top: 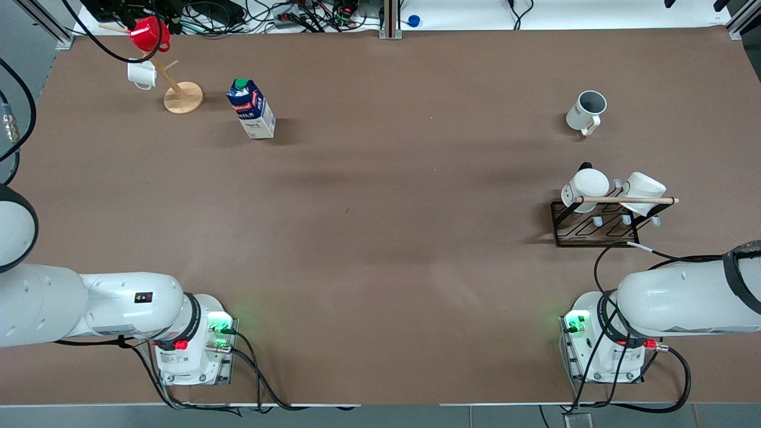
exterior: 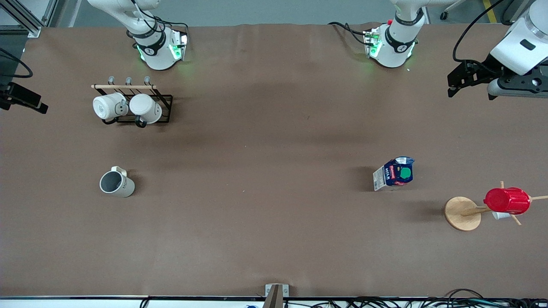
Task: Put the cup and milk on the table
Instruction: 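Reach the left gripper to the milk carton while the right gripper reaches the mug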
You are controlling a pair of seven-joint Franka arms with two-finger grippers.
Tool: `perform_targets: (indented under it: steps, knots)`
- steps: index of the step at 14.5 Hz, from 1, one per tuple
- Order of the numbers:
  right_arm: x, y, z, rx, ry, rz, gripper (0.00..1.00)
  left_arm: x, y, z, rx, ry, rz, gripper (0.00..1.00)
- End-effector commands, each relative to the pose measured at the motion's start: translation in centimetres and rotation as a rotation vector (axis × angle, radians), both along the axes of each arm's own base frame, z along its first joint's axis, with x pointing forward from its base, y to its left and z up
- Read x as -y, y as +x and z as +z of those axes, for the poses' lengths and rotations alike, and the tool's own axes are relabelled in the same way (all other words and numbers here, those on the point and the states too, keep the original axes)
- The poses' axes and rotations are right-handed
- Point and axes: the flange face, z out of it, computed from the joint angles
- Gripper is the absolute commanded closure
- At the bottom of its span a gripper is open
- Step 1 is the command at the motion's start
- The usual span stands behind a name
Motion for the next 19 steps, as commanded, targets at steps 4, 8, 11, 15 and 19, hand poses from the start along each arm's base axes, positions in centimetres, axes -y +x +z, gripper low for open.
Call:
perform_targets:
  steps: [4, 8, 11, 15, 19]
  knots:
    - [-0.1, -0.4, 0.2, 0.006, -0.007, 0.002, 0.00, -0.6, 3.7, -0.2, -0.005, -0.006, 0.008, 0.00]
    - [0.0, -0.2, -0.2, 0.003, -0.006, 0.008, 0.00, -0.2, 8.3, -6.4, -0.005, -0.034, 0.023, 0.00]
    - [-0.2, 3.2, -4.8, -0.010, -0.008, 0.052, 0.00, 0.8, 10.2, -12.4, -0.061, -0.034, 0.108, 0.00]
    - [1.1, 8.0, -15.4, -0.003, -0.018, 0.181, 0.00, 0.9, 10.1, -19.7, -0.035, -0.038, 0.140, 0.00]
    - [4.5, 8.3, -26.3, 0.048, -0.032, 0.270, 0.00, 1.6, 9.2, -23.8, -0.042, -0.039, 0.138, 0.00]
